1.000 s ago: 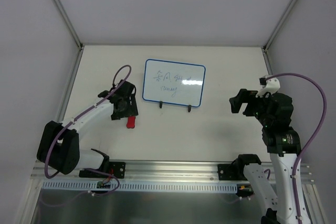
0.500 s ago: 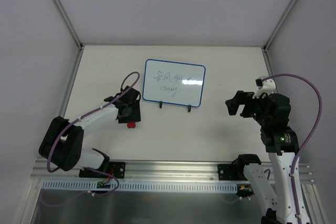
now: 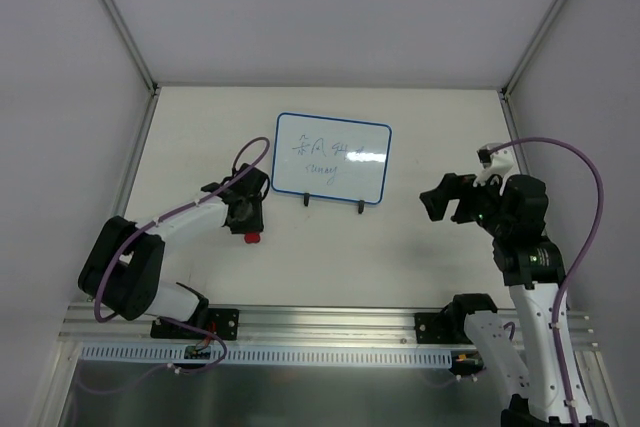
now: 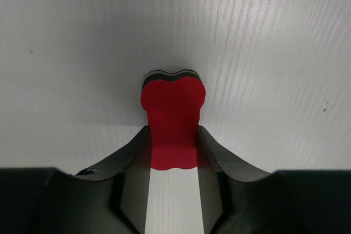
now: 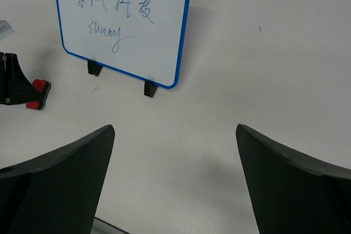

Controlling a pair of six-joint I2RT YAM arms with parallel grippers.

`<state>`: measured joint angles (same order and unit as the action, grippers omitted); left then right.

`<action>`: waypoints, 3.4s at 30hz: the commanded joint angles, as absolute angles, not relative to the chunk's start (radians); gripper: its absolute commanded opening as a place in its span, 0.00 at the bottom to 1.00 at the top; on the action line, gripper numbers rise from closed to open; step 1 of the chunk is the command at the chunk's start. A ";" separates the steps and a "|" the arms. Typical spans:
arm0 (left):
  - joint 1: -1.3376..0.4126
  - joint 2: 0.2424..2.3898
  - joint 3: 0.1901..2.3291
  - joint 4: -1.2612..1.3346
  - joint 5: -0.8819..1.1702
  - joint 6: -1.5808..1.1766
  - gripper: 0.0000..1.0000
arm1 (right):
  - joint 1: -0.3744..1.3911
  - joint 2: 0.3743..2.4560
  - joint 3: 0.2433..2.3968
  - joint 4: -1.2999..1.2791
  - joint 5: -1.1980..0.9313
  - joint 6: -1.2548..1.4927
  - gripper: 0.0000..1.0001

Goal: Erase the whiteboard

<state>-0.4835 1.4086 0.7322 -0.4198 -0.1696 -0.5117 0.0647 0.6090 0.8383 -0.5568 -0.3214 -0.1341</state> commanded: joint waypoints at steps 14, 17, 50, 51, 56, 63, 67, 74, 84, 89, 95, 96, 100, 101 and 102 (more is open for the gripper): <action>-0.485 1.228 0.798 -0.391 -0.172 -0.470 0.00 | 0.166 0.975 0.614 0.124 -0.583 -0.172 0.83; -0.486 1.187 0.818 -0.345 -0.164 -0.419 0.00 | 0.163 1.077 0.652 0.133 -0.595 -0.221 0.78; -0.535 1.606 1.186 0.074 -0.044 -0.161 0.00 | 0.069 1.726 1.034 0.133 -0.916 -0.198 0.51; -0.534 1.608 1.183 0.077 -0.049 -0.161 0.00 | 0.069 1.736 1.035 0.133 -0.919 -0.189 0.50; -0.534 1.603 1.172 0.083 -0.057 -0.153 0.00 | 0.069 1.762 1.051 0.135 -0.946 -0.155 0.47; -0.534 1.594 1.152 0.089 -0.083 -0.141 0.00 | 0.074 1.792 1.052 0.141 -0.969 -0.138 0.39; -0.531 1.606 1.147 0.109 -0.109 -0.135 0.00 | 0.072 1.822 1.069 0.149 -0.991 -0.126 0.22; -0.514 1.650 1.114 0.222 -0.140 -0.127 0.00 | 0.078 1.838 1.074 0.155 -0.997 -0.120 0.00; -0.482 1.764 1.097 0.316 -0.190 -0.147 0.00 | 0.084 1.848 1.060 0.160 -0.992 -0.117 0.00; -0.479 1.807 1.121 0.327 -0.140 -0.152 0.00 | 0.100 1.845 1.048 0.163 -0.991 -0.127 0.00; -0.610 1.881 1.198 0.322 -0.112 -0.127 0.00 | 0.104 1.838 1.039 0.161 -0.989 -0.135 0.00; -0.630 1.893 1.203 0.322 -0.118 -0.130 0.00 | 0.106 1.836 1.037 0.163 -0.991 -0.135 0.00; -0.725 1.910 1.216 0.316 -0.120 -0.126 0.00 | 0.106 1.838 1.035 0.161 -0.992 -0.138 0.00; -0.741 1.913 1.218 0.314 -0.114 -0.132 0.00 | 0.109 1.835 1.032 0.161 -0.988 -0.138 0.00; -0.768 1.919 1.218 0.313 -0.110 -0.140 0.00 | 0.110 1.835 1.032 0.161 -0.989 -0.141 0.00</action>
<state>-0.6952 1.8603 1.2110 0.3340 -0.1810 -0.1284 0.0902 1.8301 1.0409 0.1341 -1.0065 -0.0948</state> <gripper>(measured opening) 0.301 0.081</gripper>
